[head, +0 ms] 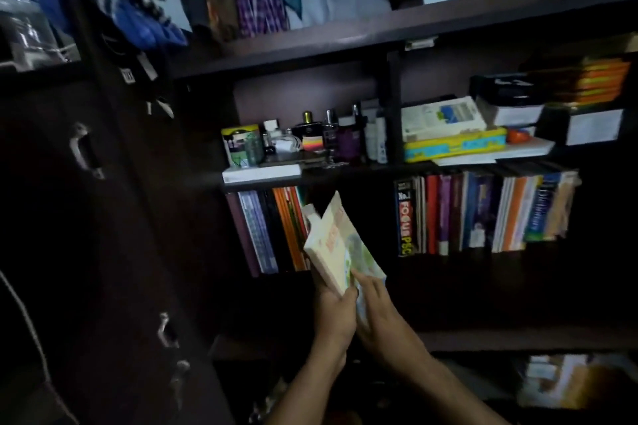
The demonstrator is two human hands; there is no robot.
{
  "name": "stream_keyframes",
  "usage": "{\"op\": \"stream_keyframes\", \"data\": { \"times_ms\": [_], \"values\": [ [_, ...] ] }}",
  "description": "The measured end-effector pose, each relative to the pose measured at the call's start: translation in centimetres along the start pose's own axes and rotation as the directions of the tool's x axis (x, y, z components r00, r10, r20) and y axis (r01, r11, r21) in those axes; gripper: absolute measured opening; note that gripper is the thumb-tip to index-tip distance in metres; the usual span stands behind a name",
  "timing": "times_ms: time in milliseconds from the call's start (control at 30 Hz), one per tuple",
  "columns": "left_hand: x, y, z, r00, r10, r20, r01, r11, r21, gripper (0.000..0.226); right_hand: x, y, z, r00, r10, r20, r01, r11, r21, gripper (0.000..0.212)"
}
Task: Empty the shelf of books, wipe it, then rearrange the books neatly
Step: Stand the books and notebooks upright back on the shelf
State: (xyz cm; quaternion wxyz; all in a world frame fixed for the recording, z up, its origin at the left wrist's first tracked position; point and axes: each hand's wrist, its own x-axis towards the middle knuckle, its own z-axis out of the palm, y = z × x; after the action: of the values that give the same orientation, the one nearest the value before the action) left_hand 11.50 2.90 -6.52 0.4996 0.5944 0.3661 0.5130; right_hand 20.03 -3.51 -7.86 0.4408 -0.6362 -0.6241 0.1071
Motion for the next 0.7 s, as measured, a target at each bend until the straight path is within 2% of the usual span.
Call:
{"op": "stream_keyframes", "data": {
  "times_ms": [33,133,200,333,400,467,567,633,700],
  "values": [
    [0.6,0.1,0.2,1.000,0.008,0.008,-0.008,0.999,0.034,0.063,0.7,0.4,0.3,1.000,0.013,0.010,-0.013,1.000,0.009,0.057],
    [3.2,-0.1,0.9,0.997,0.061,0.038,-0.067,0.982,0.176,0.037,3.2,2.2,1.2,0.999,0.010,0.036,-0.011,0.999,0.035,0.071],
    [5.3,-0.1,1.5,0.995,0.097,0.023,-0.100,0.956,0.277,0.033,5.5,3.7,2.0,0.998,-0.005,0.061,0.002,0.998,0.058,0.078],
    [9.4,-1.4,2.0,0.997,0.077,-0.025,-0.067,0.958,0.278,0.040,9.7,5.4,3.2,0.998,0.009,0.064,-0.020,0.983,0.181,0.083],
    [11.8,-2.0,2.2,0.991,0.092,-0.096,-0.063,0.961,0.270,0.039,12.0,6.7,3.4,0.996,-0.020,0.081,0.005,0.983,0.182,0.083],
    [13.9,-2.7,2.3,0.981,0.095,-0.172,-0.053,0.970,0.235,0.038,14.0,7.8,3.5,0.992,-0.011,0.129,-0.001,0.996,0.088,0.082],
    [16.8,-4.0,2.9,0.970,0.088,-0.227,-0.034,0.972,0.231,0.039,16.9,8.0,2.8,0.987,0.042,0.157,-0.026,0.995,-0.100,0.067],
    [18.1,-5.0,3.2,0.967,0.125,-0.221,-0.043,0.939,0.341,0.050,17.7,7.7,2.4,0.983,0.006,0.185,0.019,0.990,-0.138,0.065],
    [18.5,-6.4,4.0,0.986,0.101,-0.135,-0.025,0.879,0.476,0.067,18.3,9.4,3.3,0.989,-0.039,0.140,0.061,0.986,-0.156,0.038]
  ]
}}
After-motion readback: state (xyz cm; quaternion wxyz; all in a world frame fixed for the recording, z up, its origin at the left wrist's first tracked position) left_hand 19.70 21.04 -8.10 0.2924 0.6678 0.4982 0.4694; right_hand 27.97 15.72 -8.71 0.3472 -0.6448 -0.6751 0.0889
